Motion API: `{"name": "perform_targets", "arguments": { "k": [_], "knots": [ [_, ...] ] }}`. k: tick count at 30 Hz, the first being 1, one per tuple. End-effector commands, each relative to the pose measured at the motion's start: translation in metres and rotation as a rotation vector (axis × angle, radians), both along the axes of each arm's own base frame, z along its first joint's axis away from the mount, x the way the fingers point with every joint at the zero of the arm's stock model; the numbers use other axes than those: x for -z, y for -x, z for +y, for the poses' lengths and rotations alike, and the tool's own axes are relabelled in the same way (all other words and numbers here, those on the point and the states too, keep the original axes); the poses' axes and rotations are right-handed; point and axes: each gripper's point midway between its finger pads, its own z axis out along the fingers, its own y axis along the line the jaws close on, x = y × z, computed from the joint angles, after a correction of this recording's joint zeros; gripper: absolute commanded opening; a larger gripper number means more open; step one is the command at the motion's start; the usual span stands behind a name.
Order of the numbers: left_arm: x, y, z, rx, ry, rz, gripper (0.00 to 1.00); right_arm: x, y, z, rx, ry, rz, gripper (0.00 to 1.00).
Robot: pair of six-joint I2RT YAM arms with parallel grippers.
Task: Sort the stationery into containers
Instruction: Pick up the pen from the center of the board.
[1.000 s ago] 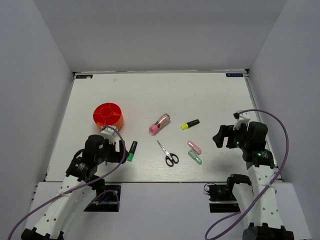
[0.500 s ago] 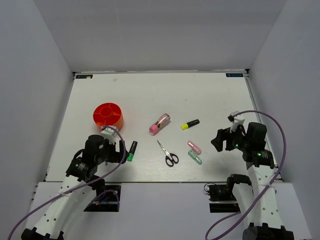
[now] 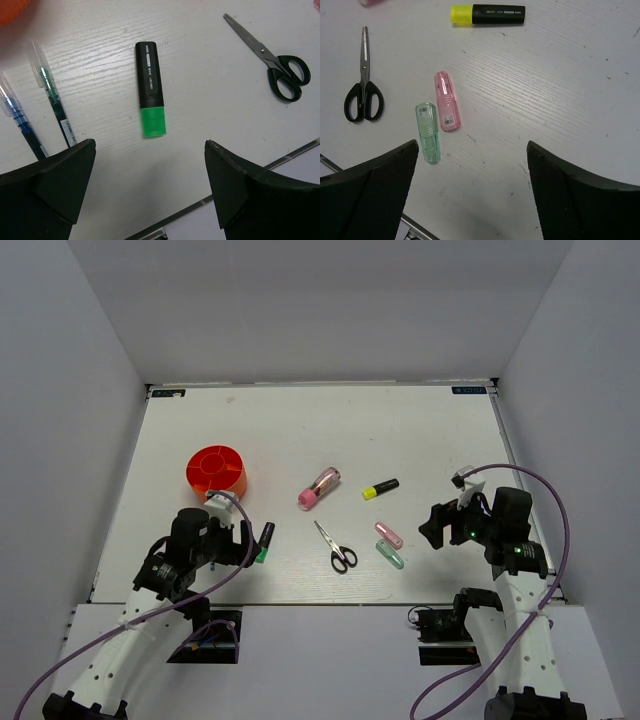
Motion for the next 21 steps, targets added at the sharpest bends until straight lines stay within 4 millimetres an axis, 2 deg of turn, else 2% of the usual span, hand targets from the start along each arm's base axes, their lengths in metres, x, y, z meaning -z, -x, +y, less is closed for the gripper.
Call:
{"name": "perform_targets", "arguments": {
  "k": [1, 10, 17, 20, 21],
  "knots": [
    [-0.008, -0.002, -0.001, -0.003, 0.015, -0.018, 1.0, -0.001, 0.0, 0.002, -0.017, -0.003, -0.003, 0.9],
    [-0.021, -0.003, -0.004, -0.007, 0.05, -0.053, 1.0, -0.002, -0.002, 0.003, -0.016, -0.016, 0.016, 0.9],
    [-0.022, -0.003, -0.011, 0.006, 0.088, -0.051, 1.0, -0.003, -0.001, 0.005, -0.024, -0.022, 0.027, 0.9],
    [-0.029, -0.005, -0.016, 0.004, 0.12, -0.036, 1.0, -0.005, 0.0, 0.005, -0.024, -0.024, 0.026, 0.9],
    [-0.037, -0.006, -0.02, 0.014, 0.136, -0.046, 1.0, -0.005, 0.002, 0.006, -0.027, -0.025, 0.03, 0.9]
  ]
}}
